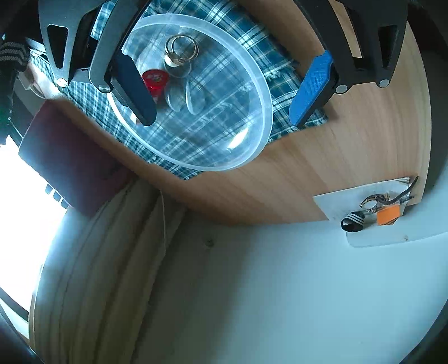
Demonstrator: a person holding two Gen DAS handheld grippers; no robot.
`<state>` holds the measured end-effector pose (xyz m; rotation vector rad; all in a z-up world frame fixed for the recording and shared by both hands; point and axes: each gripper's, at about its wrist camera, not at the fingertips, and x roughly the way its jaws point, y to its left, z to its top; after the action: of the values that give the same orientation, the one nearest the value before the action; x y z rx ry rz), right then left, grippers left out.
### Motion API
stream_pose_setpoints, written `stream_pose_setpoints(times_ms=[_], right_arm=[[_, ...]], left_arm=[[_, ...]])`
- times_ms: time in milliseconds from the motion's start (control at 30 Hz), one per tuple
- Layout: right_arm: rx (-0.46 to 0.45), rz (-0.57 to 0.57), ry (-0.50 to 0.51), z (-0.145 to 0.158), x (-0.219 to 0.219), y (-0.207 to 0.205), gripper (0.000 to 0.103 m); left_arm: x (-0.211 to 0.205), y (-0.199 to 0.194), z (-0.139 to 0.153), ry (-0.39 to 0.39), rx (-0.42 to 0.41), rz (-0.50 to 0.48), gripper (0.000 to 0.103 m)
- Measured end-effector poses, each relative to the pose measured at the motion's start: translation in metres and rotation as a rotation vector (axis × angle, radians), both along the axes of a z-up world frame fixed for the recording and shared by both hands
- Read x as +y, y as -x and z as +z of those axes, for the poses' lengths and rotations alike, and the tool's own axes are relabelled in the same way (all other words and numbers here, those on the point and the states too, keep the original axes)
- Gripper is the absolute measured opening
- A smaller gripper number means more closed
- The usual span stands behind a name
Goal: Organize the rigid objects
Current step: 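Carry the Skittles can into the clear bowl and open the right tool, then move the right tool back over the cloth toward the orange triangular block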
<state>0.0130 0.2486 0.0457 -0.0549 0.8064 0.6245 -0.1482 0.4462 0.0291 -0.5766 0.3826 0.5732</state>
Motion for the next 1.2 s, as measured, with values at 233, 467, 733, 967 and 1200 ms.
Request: stream_pose_setpoints(times_ms=[233, 467, 733, 967, 1200], right_arm=[[0.013, -0.045, -0.005, -0.003, -0.022, 0.004, 0.098], [0.028, -0.087, -0.006, -0.007, -0.046, 0.008, 0.098], [0.053, -0.148, -0.009, -0.014, -0.076, 0.01, 0.098], [0.025, -0.181, -0.016, -0.01, -0.1, 0.017, 0.098], [0.01, -0.226, -0.025, -0.009, -0.126, 0.021, 0.098]], left_arm=[[-0.004, -0.006, -0.002, -0.003, 0.025, -0.017, 0.096], [-0.007, -0.011, -0.004, -0.014, 0.054, -0.028, 0.096], [-0.008, -0.016, -0.006, -0.015, 0.084, -0.039, 0.096], [-0.005, -0.018, -0.01, -0.008, 0.108, -0.031, 0.096], [-0.003, -0.017, -0.009, -0.016, 0.122, -0.005, 0.096]])
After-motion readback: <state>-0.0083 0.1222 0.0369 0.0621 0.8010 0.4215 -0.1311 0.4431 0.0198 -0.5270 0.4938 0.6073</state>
